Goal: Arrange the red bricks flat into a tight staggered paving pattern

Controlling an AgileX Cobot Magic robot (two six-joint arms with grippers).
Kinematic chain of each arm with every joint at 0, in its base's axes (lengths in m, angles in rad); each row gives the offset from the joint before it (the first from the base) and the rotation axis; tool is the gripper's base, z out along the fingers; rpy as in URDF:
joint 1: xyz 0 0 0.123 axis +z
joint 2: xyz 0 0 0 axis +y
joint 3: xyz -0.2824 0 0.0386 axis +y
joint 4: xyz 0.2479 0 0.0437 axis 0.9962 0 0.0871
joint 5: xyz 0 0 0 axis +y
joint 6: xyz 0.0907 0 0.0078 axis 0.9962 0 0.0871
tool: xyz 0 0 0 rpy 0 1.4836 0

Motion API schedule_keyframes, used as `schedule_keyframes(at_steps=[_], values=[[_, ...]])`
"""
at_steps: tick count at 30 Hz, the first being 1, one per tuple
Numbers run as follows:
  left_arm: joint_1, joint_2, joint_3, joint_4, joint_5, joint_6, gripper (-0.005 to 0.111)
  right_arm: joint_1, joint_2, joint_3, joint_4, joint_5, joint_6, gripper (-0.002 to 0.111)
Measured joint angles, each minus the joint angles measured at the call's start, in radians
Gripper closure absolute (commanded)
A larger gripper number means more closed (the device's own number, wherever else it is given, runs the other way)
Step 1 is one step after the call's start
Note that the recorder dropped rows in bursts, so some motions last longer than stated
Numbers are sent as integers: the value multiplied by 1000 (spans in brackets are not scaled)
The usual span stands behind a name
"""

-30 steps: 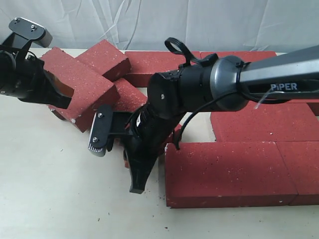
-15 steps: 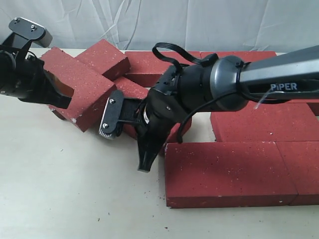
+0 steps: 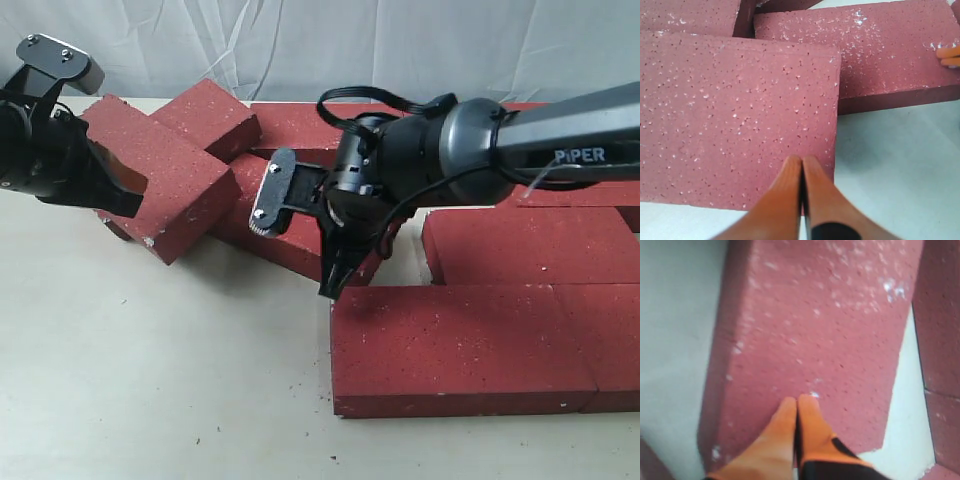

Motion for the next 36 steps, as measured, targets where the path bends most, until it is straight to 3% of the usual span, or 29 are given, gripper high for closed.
schedule_keyframes(at_steps=[5, 7, 8, 11, 15, 24, 36], values=[[0, 0, 0, 0, 0, 0, 107, -78, -8, 0, 26, 8, 45, 109], [0, 0, 0, 0, 0, 0, 107, -51, -66, 0, 163, 10, -27, 109], [0, 0, 0, 0, 0, 0, 107, -18, -117, 0, 302, 13, -130, 109], [0, 0, 0, -4, 0, 0, 107, 11, -158, 11, 760, 99, -676, 109], [0, 0, 0, -4, 4, 0, 107, -17, -104, 17, 955, 123, -931, 109], [0, 0, 0, -4, 4, 0, 107, -90, 24, -9, 993, 14, -985, 109], [0, 0, 0, -4, 4, 0, 107, -199, 34, -16, 995, -34, -960, 109]])
